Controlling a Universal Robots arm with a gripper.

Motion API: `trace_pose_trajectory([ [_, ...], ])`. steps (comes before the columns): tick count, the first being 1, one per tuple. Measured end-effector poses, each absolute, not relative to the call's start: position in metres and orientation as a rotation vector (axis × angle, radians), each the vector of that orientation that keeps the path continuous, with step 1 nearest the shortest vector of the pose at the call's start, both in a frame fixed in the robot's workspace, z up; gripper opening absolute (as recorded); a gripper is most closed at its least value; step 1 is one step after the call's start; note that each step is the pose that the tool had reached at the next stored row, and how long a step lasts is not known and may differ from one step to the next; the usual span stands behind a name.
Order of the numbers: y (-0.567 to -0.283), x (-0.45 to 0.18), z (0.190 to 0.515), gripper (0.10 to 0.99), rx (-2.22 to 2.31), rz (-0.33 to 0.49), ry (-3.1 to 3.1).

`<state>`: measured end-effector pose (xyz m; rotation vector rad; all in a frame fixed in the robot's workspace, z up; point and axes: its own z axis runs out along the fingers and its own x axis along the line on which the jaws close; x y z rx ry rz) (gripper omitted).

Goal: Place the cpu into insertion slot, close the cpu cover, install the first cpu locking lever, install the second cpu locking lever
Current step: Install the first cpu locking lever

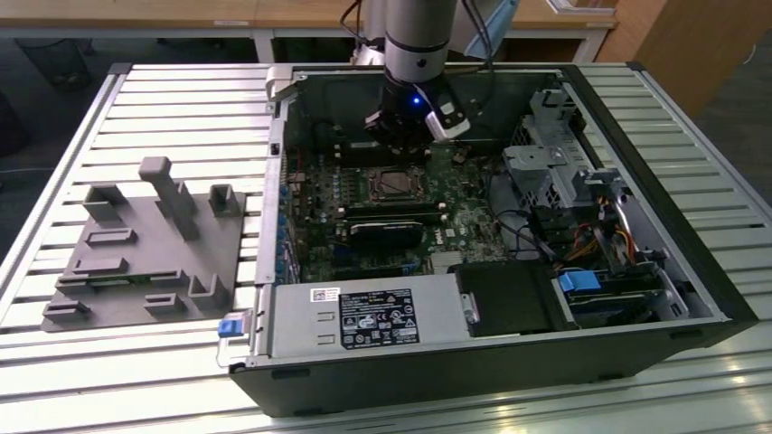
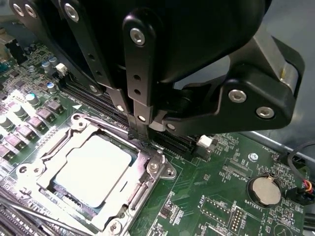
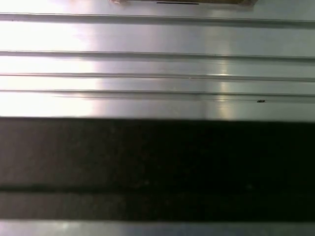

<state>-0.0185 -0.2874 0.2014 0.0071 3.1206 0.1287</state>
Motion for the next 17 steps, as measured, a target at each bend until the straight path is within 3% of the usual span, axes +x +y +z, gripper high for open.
trace_pose_trajectory([
  [17,-0.2874,-0.0181,0.2019,0.110,0.007,0.108,3.121],
])
